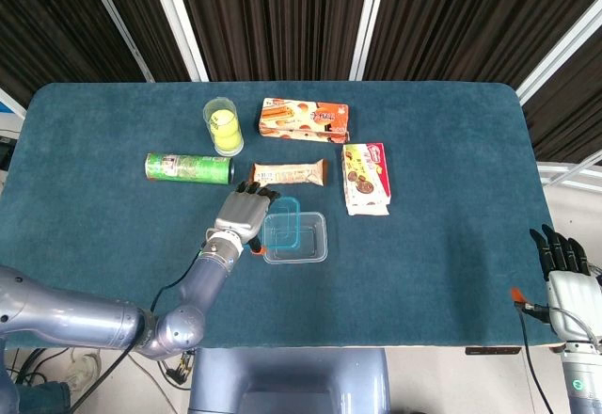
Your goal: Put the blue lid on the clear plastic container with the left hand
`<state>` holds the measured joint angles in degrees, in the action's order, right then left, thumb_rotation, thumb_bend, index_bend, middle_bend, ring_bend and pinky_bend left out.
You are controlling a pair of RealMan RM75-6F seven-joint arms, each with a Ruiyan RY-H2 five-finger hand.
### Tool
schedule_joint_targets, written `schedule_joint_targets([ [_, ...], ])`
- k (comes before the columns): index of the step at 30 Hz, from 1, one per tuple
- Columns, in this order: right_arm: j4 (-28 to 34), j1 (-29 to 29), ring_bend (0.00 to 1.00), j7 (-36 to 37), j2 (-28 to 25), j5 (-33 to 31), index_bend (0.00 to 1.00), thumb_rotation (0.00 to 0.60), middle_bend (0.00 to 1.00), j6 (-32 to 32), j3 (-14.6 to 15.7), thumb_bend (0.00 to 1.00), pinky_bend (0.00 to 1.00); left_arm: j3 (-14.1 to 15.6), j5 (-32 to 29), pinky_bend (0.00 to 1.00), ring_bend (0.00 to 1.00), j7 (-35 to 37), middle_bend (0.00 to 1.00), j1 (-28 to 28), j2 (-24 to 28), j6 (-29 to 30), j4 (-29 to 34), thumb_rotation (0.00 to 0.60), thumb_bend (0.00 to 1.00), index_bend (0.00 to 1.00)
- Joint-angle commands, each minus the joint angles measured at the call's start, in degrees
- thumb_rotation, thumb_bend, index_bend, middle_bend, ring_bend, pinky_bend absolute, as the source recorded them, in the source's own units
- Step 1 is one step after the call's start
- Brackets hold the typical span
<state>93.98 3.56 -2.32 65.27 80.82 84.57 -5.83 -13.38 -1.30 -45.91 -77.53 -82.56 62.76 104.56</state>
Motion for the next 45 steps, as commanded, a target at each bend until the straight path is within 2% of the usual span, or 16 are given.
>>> schedule_joint_targets([
  [1,-0.08,0.08,0.0,0.05,0.04,-0.08,0.06,0.6,0.0,-0.12,-0.07,0.29,0.0,-0.72,0.21,0.03,0.0,-0.05,0.34,-0.55,-2.12,1.91,-1.13,0.6,0.38,0.17],
  [7,-0.12,0.04,0.0,0.15,0.04,0.0,0.06,0.6,0.0,-0.04,-0.07,0.29,0.0,-1.61,1.14,0.03,0.0,0.84,0.34,-0.06,-4.68,3.11,-2.41,0.6,0.38,0.17],
  [25,0.07,0.04,0.0,0.12,-0.04,-0.18,0.06,0.6,0.0,-0.24,-0.08,0.29,0.0,-3.65,1.89,0.03,0.0,0.98,0.34,1.15,-7.76,3.68,-3.6,0.6,0.38,0.18],
  [45,0.1,0.08,0.0,0.48,-0.18,-0.02,0.06,0.6,0.0,-0.44,0.01,0.29,0.0,-4.61,4.28,0.02,0.0,-0.64,0.32,1.91,-12.22,5.4,-6.23,0.6,0.37,0.17],
])
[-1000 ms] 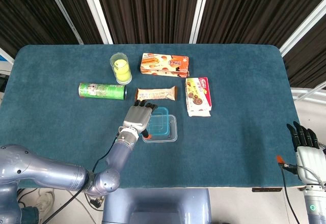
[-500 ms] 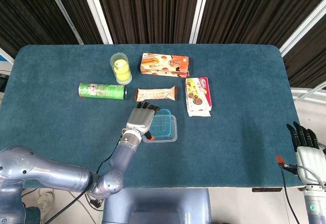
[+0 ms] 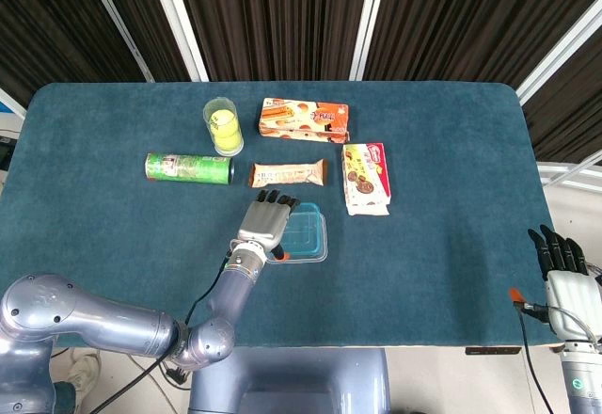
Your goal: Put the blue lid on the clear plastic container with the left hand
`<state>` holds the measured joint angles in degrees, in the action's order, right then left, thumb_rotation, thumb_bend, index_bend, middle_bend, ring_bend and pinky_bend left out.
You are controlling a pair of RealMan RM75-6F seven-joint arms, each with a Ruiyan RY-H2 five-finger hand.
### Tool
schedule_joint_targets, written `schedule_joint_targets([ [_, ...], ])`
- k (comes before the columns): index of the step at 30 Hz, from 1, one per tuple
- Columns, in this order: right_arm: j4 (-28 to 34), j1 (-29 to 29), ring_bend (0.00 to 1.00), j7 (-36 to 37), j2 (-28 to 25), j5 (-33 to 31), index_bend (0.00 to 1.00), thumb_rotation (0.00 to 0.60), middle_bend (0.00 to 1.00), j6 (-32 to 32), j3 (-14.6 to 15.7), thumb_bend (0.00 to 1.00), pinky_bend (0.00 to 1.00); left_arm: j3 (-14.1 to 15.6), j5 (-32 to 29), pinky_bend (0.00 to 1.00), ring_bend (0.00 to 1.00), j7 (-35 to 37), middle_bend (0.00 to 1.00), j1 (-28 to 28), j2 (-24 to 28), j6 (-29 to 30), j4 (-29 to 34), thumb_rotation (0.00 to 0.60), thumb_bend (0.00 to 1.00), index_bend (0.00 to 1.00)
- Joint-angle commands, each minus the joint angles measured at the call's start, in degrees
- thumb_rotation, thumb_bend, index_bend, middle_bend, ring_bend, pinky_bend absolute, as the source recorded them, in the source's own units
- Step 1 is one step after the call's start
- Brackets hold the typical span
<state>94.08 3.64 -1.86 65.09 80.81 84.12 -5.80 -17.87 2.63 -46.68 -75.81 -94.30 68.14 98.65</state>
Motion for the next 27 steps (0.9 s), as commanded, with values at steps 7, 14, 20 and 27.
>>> schedule_joint_targets([
  [7,0.03,0.01,0.0,0.14,-0.03,-0.02,0.06,0.6,0.0,-0.03,-0.02,0.29,0.0,-0.52,0.95,0.02,0.0,0.21,0.32,0.65,-2.18,0.16,-1.06,0.6,0.37,0.17],
  [14,0.07,0.01,0.0,0.19,-0.06,-0.08,0.06,0.6,0.0,-0.05,-0.06,0.29,0.0,-1.23,1.49,0.02,0.0,0.29,0.32,1.29,-3.51,0.85,-1.42,0.6,0.37,0.17],
  [20,0.06,0.0,0.0,0.23,-0.07,-0.09,0.06,0.6,0.0,-0.08,-0.04,0.29,0.0,-1.47,2.48,0.02,0.0,0.5,0.32,2.04,-4.42,1.2,-2.03,0.6,0.37,0.17],
  [27,0.08,0.0,0.0,0.17,-0.06,-0.13,0.06,0.6,0.0,-0.05,-0.07,0.29,0.0,-1.62,3.16,0.02,0.0,0.42,0.32,2.88,-5.01,0.5,-2.81,0.6,0.37,0.17],
])
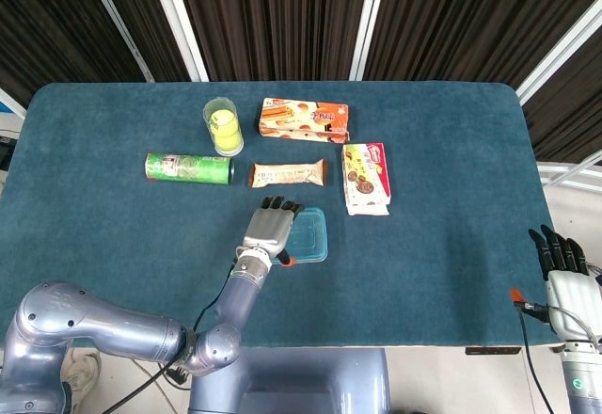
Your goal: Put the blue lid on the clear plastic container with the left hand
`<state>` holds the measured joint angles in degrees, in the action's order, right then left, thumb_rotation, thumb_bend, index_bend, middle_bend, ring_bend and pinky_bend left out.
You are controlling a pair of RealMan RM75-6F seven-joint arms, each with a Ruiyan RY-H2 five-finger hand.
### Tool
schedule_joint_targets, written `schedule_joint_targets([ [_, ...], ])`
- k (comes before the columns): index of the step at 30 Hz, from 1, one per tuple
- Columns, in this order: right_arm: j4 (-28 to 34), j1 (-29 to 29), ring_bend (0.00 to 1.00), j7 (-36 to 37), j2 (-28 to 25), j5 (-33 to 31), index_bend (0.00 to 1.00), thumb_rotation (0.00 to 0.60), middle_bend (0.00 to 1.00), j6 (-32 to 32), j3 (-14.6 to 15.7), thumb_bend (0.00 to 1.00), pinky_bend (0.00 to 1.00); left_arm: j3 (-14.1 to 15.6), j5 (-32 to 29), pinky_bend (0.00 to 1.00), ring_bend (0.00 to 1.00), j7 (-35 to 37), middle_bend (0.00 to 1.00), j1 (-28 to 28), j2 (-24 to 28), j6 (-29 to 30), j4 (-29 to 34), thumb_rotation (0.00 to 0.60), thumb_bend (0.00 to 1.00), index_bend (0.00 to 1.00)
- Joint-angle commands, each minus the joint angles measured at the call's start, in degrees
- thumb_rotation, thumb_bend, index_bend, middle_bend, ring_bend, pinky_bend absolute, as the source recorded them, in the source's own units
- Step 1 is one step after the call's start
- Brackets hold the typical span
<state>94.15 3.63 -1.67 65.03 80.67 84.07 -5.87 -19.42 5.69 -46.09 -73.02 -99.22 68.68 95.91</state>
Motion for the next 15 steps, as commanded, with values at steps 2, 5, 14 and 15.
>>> schedule_joint_targets([
  [2,0.02,0.0,0.0,-0.03,0.01,0.04,0.06,0.6,0.0,0.02,0.01,0.29,0.0,-0.21,0.43,0.02,0.0,-0.23,0.32,0.22,-0.25,0.05,-0.07,0.6,0.37,0.17],
  [5,0.02,-0.01,0.0,0.0,-0.01,0.0,0.06,0.6,0.0,0.02,0.0,0.29,0.0,-0.34,0.71,0.02,0.0,-0.41,0.32,0.39,-0.48,0.18,-0.12,0.6,0.36,0.17],
  [14,0.08,-0.03,0.0,0.12,-0.09,-0.12,0.06,0.6,0.0,-0.05,-0.02,0.29,0.0,-0.65,0.8,0.02,0.0,-0.97,0.31,0.77,-1.94,0.04,-1.51,0.6,0.36,0.18],
  [15,0.09,-0.03,0.0,0.12,-0.09,-0.14,0.06,0.6,0.0,-0.08,-0.02,0.29,0.0,-0.7,0.87,0.02,0.0,-1.04,0.31,0.81,-2.09,0.03,-1.64,0.6,0.36,0.18],
])
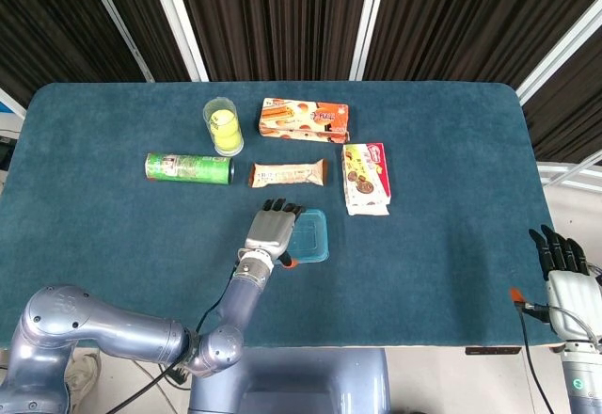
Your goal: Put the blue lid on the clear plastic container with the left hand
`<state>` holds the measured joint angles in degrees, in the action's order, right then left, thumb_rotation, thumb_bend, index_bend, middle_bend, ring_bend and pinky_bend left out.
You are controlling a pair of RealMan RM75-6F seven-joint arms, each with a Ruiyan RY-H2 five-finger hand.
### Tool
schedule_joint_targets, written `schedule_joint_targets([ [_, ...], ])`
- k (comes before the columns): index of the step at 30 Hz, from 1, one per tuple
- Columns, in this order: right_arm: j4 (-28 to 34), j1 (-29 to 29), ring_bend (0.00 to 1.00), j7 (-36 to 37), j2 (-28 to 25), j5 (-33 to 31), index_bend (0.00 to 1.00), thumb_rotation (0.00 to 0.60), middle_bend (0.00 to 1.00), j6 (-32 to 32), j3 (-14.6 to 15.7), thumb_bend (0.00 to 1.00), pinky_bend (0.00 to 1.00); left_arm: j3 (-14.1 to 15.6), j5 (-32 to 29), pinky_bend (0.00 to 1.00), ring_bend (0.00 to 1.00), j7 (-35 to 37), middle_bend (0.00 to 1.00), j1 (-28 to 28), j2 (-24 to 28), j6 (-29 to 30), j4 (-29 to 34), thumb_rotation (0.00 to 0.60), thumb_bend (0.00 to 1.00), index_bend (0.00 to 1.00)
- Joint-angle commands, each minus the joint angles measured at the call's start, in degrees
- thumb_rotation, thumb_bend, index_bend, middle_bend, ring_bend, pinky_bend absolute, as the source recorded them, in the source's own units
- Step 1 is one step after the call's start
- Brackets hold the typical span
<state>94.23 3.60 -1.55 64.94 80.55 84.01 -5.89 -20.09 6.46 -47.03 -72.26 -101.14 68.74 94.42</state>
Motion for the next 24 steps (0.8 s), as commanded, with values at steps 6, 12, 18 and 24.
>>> schedule_joint_targets([
  [6,0.03,-0.01,0.0,-0.02,0.01,-0.02,0.06,0.6,0.0,0.0,0.0,0.29,0.0,-0.37,0.74,0.02,0.0,-0.35,0.31,0.39,-0.63,0.2,-0.61,0.6,0.36,0.18],
  [12,0.05,-0.01,0.0,-0.05,-0.01,0.0,0.06,0.6,0.0,0.02,0.0,0.29,0.0,-0.39,0.99,0.02,0.0,-0.88,0.31,0.66,-1.16,0.02,-1.6,0.6,0.36,0.18],
  [18,0.06,0.02,0.0,-0.09,-0.01,-0.02,0.06,0.6,0.0,-0.04,0.0,0.29,0.0,-0.6,1.21,0.02,0.0,-1.3,0.31,0.96,-1.46,-0.3,-1.7,0.6,0.36,0.18],
  [24,0.09,0.0,0.0,-0.07,-0.02,0.01,0.06,0.6,0.0,0.03,-0.02,0.29,0.0,-0.75,1.29,0.02,0.0,-1.84,0.31,1.11,-1.88,-0.33,-1.99,0.6,0.36,0.18],
])
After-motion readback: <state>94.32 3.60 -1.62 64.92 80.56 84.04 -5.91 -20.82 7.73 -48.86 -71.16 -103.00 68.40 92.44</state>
